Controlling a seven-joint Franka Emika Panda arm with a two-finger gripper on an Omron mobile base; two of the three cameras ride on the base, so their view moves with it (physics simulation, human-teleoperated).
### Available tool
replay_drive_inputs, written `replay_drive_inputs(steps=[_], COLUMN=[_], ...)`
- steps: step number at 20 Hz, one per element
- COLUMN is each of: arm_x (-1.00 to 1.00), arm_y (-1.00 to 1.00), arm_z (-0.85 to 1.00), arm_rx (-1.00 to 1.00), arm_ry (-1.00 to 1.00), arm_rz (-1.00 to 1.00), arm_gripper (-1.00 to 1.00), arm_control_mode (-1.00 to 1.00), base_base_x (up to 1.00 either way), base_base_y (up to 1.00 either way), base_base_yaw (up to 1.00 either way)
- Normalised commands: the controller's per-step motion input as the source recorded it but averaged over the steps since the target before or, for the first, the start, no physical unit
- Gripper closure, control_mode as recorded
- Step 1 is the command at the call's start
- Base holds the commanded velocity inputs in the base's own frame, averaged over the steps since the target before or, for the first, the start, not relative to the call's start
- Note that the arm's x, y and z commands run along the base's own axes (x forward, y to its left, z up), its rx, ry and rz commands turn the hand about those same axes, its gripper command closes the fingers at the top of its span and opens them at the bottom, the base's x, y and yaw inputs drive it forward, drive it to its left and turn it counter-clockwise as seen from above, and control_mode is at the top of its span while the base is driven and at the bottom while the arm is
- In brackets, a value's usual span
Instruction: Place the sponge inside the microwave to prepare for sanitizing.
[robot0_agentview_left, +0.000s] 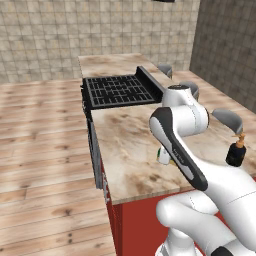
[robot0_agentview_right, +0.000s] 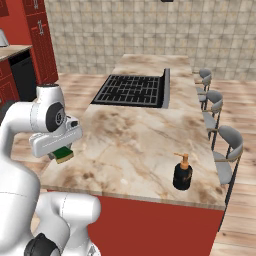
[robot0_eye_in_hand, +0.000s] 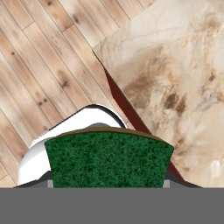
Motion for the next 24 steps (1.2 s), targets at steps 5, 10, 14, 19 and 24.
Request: replay_drive_inputs(steps=[5,10,14,19,24], arm_x=[0.00,0.00,0.00,0.00,0.00], arm_y=[0.00,0.00,0.00,0.00,0.00], arm_z=[0.00,0.00,0.00,0.00,0.00], arm_rx=[0.00,0.00,0.00,0.00,0.00], arm_ry=[0.00,0.00,0.00,0.00,0.00], arm_rz=[0.00,0.00,0.00,0.00,0.00], arm_gripper=[1.00,1.00,1.00,1.00,1.00], arm_control_mode=[1.00,1.00,1.00,1.00,1.00], base_base_x=[0.00,-0.16,-0.40,-0.17,0.00], base_base_y=[0.00,-0.02,-0.01,0.07,0.09], base_base_yaw=[0.00,0.00,-0.25,-0.77,-0.99])
